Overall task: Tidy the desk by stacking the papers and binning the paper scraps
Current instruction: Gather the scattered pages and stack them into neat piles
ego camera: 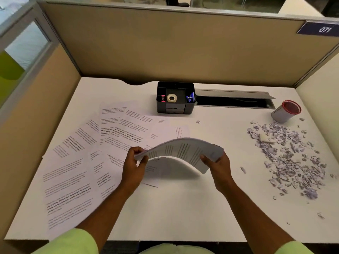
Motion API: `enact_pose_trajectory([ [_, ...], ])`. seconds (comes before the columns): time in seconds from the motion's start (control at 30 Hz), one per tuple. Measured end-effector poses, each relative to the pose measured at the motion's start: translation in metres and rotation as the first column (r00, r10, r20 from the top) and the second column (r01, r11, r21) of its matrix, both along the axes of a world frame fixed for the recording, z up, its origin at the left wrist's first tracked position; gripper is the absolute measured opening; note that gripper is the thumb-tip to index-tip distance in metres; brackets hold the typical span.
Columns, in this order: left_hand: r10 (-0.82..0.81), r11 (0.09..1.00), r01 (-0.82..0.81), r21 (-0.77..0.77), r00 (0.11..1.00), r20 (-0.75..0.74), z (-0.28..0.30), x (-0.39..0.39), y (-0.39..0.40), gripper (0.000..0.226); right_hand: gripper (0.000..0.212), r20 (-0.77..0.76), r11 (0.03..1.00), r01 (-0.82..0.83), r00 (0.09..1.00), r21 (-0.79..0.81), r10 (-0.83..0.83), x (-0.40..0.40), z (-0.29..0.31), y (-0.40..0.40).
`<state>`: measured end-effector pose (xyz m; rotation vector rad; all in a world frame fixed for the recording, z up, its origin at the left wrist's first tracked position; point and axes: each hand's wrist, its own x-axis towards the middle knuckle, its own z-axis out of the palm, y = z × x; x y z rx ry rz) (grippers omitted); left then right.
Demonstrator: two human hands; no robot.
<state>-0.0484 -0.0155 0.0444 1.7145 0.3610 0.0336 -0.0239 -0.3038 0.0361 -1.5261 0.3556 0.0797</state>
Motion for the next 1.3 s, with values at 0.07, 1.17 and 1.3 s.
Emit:
enact_pose_trajectory([
  [0.07, -0.021, 1.000, 0.021, 0.019, 1.000, 0.004, 0.000, 0.004, 0.002, 0.026, 0.042, 0.017, 1.000, -0.013, 1.000, 0.021, 0.013, 0.002, 0.005, -0.002],
  [1.17, 0.130, 0.918, -0.134, -0.374, 0.991, -0.038, 0.052, 0.043, -0.021, 0.019, 0.035, -0.011, 0.948, 0.055, 0.998, 0.314, -0.054, -0.003, 0.032, -0.004],
  [1.3, 0.053, 0.987, -0.043, -0.156, 0.997, 0.060, 0.063, 0.041, -0.024, 0.021, 0.037, 0.070, 0.994, -0.087, 0.994, 0.068, 0.082, 0.007, 0.047, -0.015],
])
